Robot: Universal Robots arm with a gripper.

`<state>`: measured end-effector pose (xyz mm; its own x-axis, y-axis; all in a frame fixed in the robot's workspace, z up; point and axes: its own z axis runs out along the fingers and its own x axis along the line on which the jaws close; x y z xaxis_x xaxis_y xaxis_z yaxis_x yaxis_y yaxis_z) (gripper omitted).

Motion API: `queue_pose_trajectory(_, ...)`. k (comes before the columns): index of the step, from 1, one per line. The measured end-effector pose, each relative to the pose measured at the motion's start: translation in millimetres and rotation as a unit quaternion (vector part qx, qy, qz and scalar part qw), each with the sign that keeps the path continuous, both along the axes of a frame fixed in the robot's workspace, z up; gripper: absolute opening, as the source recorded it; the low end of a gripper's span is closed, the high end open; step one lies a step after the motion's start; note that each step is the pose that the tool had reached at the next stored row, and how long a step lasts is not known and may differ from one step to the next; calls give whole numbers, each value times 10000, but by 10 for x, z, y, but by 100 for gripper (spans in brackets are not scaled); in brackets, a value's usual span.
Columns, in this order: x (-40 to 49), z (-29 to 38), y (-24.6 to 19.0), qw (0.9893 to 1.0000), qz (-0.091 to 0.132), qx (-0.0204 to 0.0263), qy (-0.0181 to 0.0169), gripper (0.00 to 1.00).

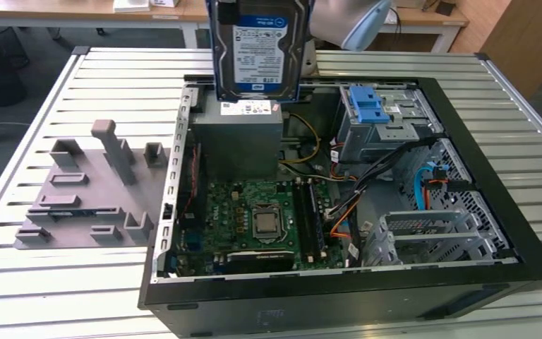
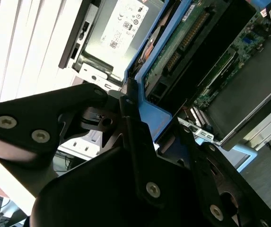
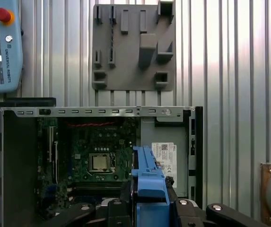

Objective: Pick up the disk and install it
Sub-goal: 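Pick up the disk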

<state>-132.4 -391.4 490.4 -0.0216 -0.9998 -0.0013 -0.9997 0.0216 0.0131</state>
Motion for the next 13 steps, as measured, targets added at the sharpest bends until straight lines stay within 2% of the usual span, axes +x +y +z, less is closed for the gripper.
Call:
queue_pose_trajectory(2, 37, 1, 0, 10000, 0, -1, 1, 36)
queue_pose_trajectory(13, 40, 0, 0, 10000, 0, 0, 0, 36)
